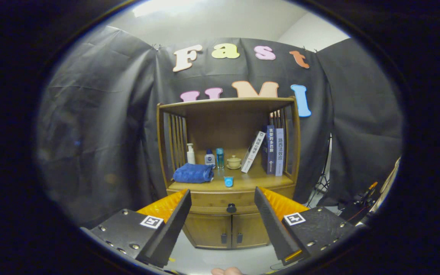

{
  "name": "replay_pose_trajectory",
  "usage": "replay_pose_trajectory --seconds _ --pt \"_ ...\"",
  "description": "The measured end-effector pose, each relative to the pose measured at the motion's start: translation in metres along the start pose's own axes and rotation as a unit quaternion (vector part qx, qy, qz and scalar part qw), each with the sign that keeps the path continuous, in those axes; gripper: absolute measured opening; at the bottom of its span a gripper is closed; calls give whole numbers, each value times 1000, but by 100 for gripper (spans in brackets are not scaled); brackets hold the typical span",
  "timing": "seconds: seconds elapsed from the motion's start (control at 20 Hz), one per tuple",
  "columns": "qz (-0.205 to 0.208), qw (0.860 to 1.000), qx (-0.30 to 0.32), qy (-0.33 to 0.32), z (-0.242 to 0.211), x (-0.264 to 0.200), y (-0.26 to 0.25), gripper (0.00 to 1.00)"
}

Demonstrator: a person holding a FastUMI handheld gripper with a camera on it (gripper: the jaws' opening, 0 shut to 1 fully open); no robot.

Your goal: Pull open the drawer, take out the items inside it, and place them on the countertop above the cabinet.

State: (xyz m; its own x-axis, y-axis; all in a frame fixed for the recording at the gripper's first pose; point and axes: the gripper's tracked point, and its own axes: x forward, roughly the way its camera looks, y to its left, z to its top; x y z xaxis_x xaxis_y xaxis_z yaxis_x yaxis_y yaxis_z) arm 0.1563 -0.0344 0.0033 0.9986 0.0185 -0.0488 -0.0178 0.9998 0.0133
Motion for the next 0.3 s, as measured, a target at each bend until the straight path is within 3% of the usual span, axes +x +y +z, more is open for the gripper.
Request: replay_pose_trajectory --seconds 0.3 --pt "-7 1000 5 8 -13 5 -3 99"
